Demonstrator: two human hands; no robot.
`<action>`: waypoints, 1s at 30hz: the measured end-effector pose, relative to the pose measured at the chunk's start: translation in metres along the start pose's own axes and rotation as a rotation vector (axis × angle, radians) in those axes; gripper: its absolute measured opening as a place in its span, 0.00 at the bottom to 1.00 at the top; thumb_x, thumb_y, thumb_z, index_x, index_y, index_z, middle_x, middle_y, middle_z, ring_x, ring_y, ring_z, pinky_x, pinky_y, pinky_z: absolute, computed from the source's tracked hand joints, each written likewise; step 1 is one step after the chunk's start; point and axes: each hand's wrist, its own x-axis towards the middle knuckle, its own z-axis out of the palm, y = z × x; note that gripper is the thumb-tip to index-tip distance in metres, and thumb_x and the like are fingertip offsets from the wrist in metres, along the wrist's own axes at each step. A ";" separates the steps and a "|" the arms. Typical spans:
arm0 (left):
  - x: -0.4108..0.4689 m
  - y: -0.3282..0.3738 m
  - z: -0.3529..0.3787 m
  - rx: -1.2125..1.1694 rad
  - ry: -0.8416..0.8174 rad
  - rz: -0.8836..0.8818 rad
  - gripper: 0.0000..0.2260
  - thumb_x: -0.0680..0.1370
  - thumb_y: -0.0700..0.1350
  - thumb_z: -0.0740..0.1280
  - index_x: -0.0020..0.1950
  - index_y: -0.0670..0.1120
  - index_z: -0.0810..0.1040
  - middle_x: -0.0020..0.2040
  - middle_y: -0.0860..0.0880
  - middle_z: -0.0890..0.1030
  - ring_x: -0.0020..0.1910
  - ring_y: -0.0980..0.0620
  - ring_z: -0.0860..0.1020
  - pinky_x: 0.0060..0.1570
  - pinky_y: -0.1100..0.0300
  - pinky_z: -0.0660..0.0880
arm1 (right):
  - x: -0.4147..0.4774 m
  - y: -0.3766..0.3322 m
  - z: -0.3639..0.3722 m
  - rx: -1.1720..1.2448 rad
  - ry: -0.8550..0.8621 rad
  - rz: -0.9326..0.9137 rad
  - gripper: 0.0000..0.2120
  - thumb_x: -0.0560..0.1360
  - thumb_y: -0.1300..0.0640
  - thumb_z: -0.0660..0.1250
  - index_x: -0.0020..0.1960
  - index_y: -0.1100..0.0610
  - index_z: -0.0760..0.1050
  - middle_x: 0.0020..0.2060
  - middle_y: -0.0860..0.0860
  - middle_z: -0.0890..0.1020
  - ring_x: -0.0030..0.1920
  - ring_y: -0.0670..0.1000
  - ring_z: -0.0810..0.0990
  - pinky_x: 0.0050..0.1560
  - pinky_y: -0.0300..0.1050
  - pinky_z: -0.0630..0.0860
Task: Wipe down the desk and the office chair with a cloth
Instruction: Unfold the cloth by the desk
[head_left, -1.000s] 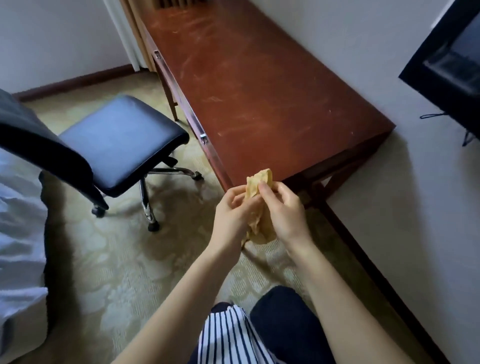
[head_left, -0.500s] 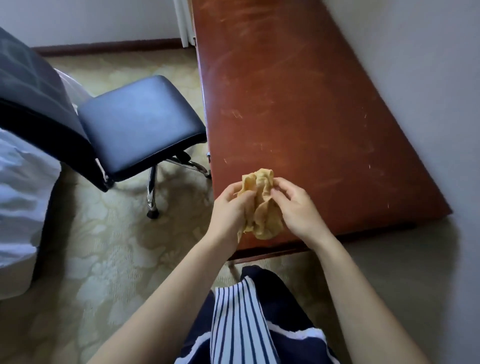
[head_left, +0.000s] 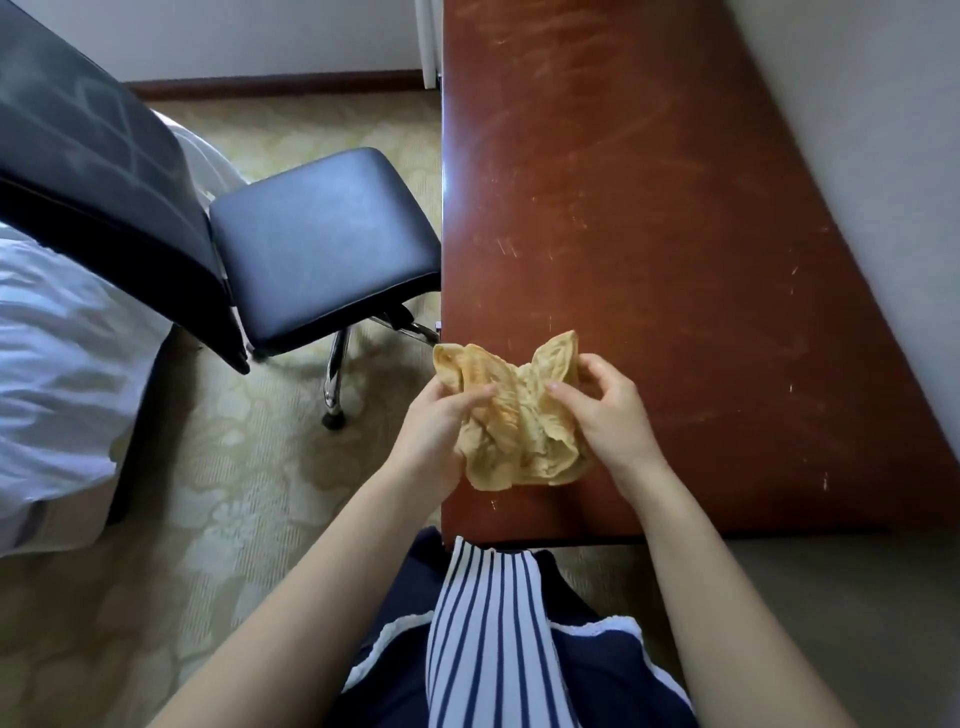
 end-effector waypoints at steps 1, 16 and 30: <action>0.001 0.001 0.000 0.050 0.021 0.016 0.12 0.75 0.34 0.67 0.57 0.41 0.77 0.56 0.38 0.81 0.54 0.40 0.81 0.57 0.42 0.76 | 0.001 0.000 0.005 0.047 0.003 0.036 0.06 0.73 0.63 0.69 0.47 0.53 0.78 0.44 0.48 0.82 0.49 0.52 0.81 0.53 0.51 0.78; 0.008 0.006 -0.002 0.469 -0.121 0.171 0.12 0.75 0.46 0.70 0.55 0.43 0.79 0.49 0.41 0.83 0.47 0.44 0.82 0.50 0.48 0.78 | -0.034 0.000 0.038 0.213 -0.171 -0.052 0.11 0.79 0.50 0.61 0.59 0.47 0.76 0.49 0.42 0.83 0.53 0.43 0.81 0.53 0.40 0.77; -0.002 -0.019 0.028 0.556 -0.575 -0.138 0.25 0.80 0.59 0.56 0.67 0.42 0.70 0.43 0.41 0.77 0.39 0.46 0.76 0.41 0.54 0.76 | -0.057 0.037 0.025 0.554 -0.013 0.223 0.25 0.66 0.32 0.67 0.62 0.34 0.70 0.57 0.38 0.78 0.59 0.44 0.76 0.60 0.48 0.72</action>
